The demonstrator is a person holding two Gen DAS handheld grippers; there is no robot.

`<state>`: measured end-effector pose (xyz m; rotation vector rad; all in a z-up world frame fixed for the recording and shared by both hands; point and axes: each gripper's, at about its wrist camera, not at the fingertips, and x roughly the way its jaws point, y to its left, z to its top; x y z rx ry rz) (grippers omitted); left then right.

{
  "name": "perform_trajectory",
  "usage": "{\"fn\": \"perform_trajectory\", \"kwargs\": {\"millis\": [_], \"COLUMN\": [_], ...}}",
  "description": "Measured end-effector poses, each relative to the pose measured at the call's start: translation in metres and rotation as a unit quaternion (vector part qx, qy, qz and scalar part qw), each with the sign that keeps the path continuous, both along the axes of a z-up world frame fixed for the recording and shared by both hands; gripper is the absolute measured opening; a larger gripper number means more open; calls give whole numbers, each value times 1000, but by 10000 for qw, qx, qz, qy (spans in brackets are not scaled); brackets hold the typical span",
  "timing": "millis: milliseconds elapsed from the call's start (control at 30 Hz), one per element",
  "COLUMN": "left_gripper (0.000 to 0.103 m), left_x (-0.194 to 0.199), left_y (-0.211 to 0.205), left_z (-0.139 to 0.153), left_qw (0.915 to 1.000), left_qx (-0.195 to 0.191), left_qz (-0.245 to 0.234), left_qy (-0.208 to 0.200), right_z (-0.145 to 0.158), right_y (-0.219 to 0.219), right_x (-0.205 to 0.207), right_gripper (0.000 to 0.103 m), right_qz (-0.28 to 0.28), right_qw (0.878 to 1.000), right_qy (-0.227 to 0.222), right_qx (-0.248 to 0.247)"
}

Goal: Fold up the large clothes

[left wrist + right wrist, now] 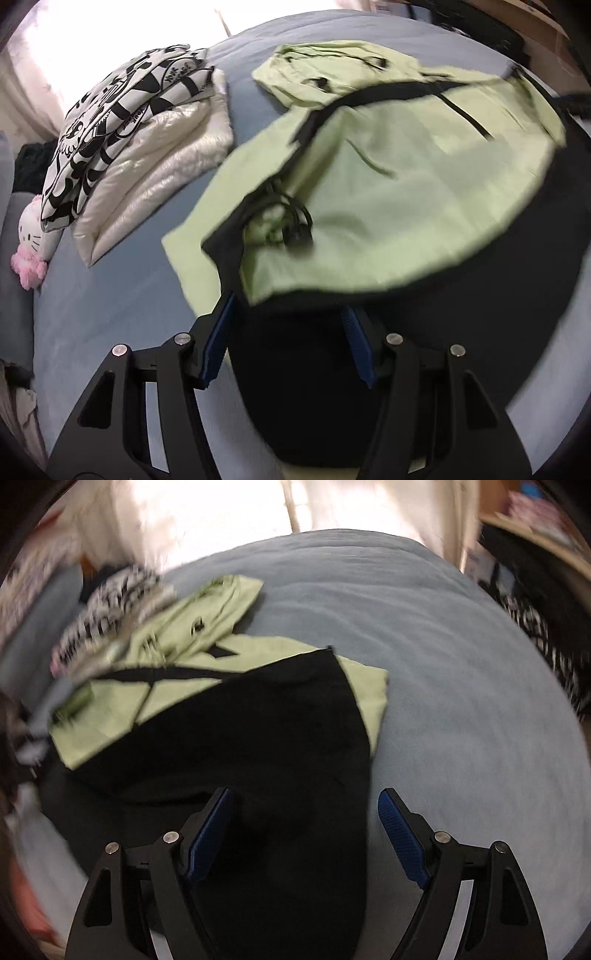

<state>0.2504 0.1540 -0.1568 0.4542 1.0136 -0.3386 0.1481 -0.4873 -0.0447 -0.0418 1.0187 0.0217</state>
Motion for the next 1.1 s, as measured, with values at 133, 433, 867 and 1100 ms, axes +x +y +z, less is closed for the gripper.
{"fn": "perform_trajectory", "kwargs": {"millis": [133,433,867,1100], "left_gripper": [54,54,54,60], "left_x": [45,113,115,128], "left_y": [-1,48,41,25], "left_z": [2,0,-16,-21], "left_qw": [9966,9606,9647,9736], "left_qx": [-313,-1508,-1881,-1533], "left_qz": [740,2319,1711,1552], "left_qy": [-161,252,687,679], "right_z": [-6,-2,-22,-31], "right_y": [9,-34,-73,-41], "right_x": [35,92,72,78], "right_gripper": [82,82,60,38], "right_qz": [-308,-1517,-1111,-785], "right_qw": [9993,9801,9768,9886], "right_qy": [-98,-192,-17,-72], "right_qx": [168,1270,1829,1279]}}
